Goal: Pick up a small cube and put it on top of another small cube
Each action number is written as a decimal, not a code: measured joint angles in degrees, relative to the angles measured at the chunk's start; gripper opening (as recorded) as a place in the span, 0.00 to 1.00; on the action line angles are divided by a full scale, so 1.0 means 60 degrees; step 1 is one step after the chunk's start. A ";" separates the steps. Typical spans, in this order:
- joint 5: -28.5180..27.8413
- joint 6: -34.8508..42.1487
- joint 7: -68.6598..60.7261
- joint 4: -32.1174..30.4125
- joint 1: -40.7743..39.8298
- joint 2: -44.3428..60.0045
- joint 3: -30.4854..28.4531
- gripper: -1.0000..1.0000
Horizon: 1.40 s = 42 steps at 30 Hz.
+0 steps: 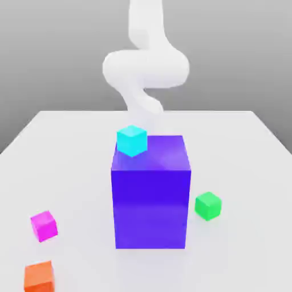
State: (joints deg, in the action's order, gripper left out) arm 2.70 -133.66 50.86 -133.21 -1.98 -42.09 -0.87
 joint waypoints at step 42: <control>0.1271 -0.5999 1.5209 -0.2971 -0.4535 1.0139 -0.0922 0.50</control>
State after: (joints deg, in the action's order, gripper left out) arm 10.33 -169.65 142.12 -151.03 -29.19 18.75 -6.40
